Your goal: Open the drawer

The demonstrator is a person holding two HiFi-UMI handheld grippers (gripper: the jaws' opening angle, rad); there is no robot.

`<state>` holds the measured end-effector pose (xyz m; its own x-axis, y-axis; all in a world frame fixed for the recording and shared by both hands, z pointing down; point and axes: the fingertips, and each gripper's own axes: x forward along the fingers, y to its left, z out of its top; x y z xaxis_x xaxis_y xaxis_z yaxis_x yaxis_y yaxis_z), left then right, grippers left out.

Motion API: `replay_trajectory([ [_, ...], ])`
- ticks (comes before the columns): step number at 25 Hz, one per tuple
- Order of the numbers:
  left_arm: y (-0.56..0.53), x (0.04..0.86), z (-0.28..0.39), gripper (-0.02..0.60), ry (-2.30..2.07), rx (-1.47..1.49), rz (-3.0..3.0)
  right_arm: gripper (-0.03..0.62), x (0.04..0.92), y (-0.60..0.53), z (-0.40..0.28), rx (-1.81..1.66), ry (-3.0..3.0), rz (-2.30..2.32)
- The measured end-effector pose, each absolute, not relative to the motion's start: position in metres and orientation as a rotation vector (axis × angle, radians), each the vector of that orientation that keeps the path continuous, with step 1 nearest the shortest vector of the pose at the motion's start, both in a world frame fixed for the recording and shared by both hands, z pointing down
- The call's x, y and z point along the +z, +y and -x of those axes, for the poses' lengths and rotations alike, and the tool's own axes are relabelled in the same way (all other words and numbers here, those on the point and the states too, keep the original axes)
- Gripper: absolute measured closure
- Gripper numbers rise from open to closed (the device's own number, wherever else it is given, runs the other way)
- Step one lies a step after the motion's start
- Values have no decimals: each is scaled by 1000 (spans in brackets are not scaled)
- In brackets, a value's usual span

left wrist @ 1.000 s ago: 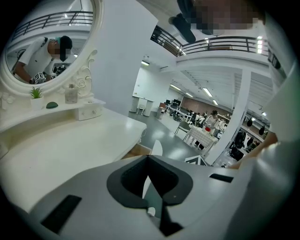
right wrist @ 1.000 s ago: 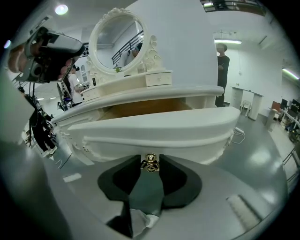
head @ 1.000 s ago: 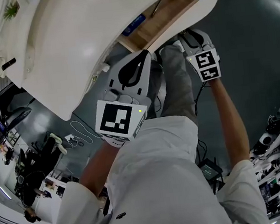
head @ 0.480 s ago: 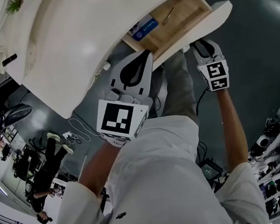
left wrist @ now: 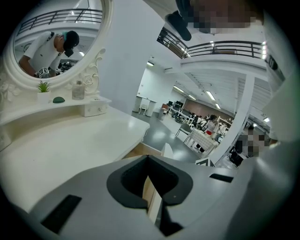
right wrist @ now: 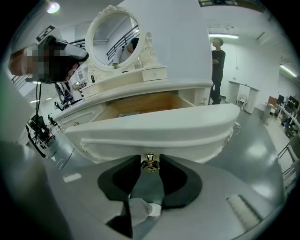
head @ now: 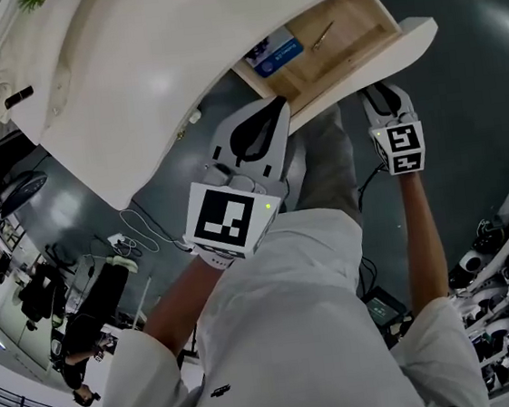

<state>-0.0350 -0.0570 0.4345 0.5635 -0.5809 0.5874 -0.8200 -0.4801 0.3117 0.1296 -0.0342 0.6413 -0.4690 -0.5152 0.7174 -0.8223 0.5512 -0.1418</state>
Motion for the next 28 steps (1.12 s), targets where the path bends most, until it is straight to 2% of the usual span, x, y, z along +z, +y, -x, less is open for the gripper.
replay_trajectory([
  [14, -61, 426, 39, 572, -1132, 534, -2238, 448, 640, -33, -132, 636, -2141, -1093],
  [28, -54, 416, 39, 572, -1141, 505, -2240, 448, 589, -20, -131, 619, -2193, -1132],
])
